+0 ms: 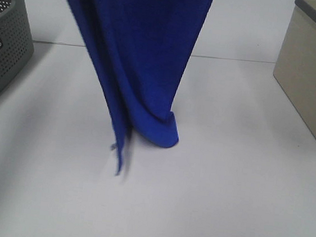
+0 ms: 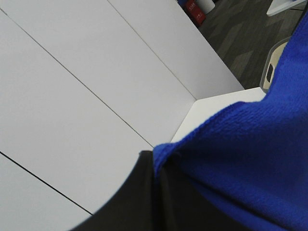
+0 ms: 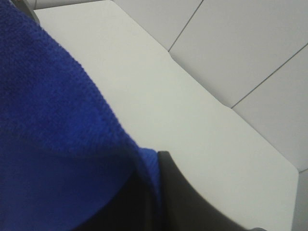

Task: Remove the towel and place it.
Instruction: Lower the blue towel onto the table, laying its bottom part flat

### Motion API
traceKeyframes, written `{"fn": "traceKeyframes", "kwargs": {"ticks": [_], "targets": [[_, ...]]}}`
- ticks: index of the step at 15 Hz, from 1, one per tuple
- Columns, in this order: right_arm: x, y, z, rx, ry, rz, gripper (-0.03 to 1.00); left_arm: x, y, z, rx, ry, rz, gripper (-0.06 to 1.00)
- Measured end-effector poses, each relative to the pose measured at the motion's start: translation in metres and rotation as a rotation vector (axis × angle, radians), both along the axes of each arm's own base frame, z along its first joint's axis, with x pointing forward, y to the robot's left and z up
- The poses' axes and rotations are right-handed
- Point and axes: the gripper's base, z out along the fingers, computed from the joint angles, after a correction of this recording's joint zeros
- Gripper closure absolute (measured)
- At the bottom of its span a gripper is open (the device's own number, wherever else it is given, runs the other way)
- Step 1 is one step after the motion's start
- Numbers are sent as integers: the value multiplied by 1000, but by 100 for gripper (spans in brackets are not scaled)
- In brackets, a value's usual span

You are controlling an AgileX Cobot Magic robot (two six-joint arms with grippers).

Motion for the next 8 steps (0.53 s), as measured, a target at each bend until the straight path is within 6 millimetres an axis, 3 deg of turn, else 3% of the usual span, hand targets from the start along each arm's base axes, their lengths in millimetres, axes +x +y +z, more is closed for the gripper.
{"fn": "traceKeyframes", "kwargs": {"ticks": [4, 8], "targets": [[16, 0, -12, -119, -29, -52, 95, 19, 3, -9, -20, 7, 43, 94], [37, 7, -8, -119, -225, -97, 95, 42, 9, -16, -52, -37, 132, 94]]}}
